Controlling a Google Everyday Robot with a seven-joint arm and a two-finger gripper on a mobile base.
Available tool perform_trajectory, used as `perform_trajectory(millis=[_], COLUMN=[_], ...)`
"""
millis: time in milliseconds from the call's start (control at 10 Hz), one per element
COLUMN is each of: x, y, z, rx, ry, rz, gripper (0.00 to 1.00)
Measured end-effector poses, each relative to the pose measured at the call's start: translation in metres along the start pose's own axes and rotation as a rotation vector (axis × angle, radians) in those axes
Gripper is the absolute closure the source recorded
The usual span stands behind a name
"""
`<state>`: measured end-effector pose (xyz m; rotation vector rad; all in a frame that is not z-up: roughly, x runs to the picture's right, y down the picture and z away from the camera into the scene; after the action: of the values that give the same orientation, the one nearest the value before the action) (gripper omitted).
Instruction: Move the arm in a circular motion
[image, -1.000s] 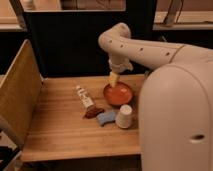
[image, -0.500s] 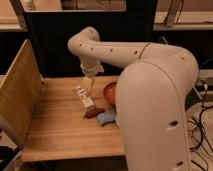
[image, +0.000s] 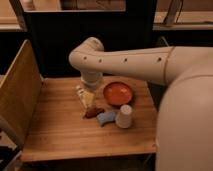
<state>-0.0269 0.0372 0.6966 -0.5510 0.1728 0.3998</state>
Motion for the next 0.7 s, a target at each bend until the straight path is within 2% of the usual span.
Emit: perform_trajectory(millis=[200, 400, 500, 600, 700], x=[0.059, 0.097, 0.102, 0.094, 0.071], y=[-0.015, -0.048, -0.078, -0.096, -0.114], z=[0.002, 0.004, 0.005, 0.008, 0.013], rx=[0.05, 0.101, 0.142, 0.162, 0.177], ry=[0.05, 0.097, 0.121, 0.133, 0.14], rz=[0.108, 0.201, 0.238, 0.244, 0.228], gripper=[0.2, 0.2, 0.2, 0.2, 0.2])
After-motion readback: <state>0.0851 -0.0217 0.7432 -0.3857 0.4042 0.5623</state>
